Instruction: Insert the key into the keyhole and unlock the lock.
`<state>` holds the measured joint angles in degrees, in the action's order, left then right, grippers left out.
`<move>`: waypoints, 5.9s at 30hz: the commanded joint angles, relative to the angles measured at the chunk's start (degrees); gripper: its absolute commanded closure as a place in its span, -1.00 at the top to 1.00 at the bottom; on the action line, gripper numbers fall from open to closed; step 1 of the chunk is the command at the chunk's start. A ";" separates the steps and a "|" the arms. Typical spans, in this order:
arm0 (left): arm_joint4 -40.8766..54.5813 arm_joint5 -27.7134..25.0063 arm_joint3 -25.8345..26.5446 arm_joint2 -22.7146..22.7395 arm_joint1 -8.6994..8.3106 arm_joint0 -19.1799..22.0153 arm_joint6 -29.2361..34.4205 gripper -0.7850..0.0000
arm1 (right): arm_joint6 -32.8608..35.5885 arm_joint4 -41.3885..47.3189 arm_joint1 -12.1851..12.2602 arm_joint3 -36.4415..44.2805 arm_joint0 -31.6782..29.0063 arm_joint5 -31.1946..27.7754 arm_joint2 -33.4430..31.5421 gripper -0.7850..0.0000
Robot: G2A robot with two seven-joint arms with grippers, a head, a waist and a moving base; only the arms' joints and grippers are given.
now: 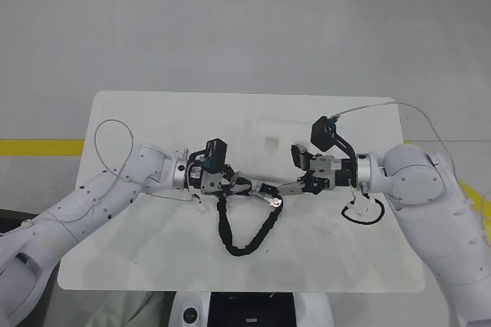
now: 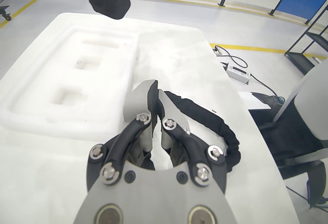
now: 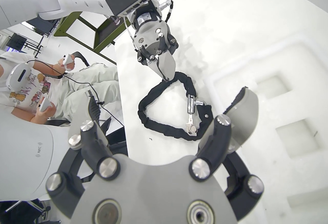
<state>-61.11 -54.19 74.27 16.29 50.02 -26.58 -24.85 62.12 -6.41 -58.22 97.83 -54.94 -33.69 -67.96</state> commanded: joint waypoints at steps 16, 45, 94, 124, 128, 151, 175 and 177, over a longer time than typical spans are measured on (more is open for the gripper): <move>-21.53 9.70 8.68 2.72 -0.11 -4.97 9.58 1.00 | -0.16 -2.66 1.82 2.01 -5.00 0.67 -3.91 1.00; -30.14 7.85 5.06 2.95 7.80 -3.42 20.89 0.25 | -1.81 -1.73 3.36 2.59 -8.11 2.69 -4.87 1.00; -3.09 -3.81 0.77 20.48 6.54 -12.22 17.87 -1.00 | -5.00 -4.58 4.64 2.08 -4.58 -10.59 -2.96 1.00; 22.69 -3.81 -2.58 -6.55 3.28 5.24 15.84 -1.00 | -29.28 -38.75 3.24 2.73 4.58 -24.31 5.29 1.00; 25.47 -3.81 -2.26 -6.55 3.04 5.42 17.31 -1.00 | -38.55 -49.43 3.95 2.66 3.83 -24.31 7.22 0.73; 30.35 -3.81 1.03 -6.55 1.27 5.28 22.50 -1.00 | -73.01 -78.44 7.87 -0.71 4.55 -23.99 11.08 -0.12; 23.86 -3.81 0.38 -6.55 1.08 6.25 19.46 -1.00 | -66.52 -63.67 6.35 -4.38 7.36 -24.31 16.83 -1.00; 23.27 -3.81 0.28 -6.55 1.01 6.32 19.21 -1.00 | -64.49 -60.57 6.30 -4.84 7.29 -24.31 16.90 -1.00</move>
<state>-37.57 -58.00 74.59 9.74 51.06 -20.30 -5.57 -3.25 -68.38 -51.91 93.17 -47.60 -58.00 -51.08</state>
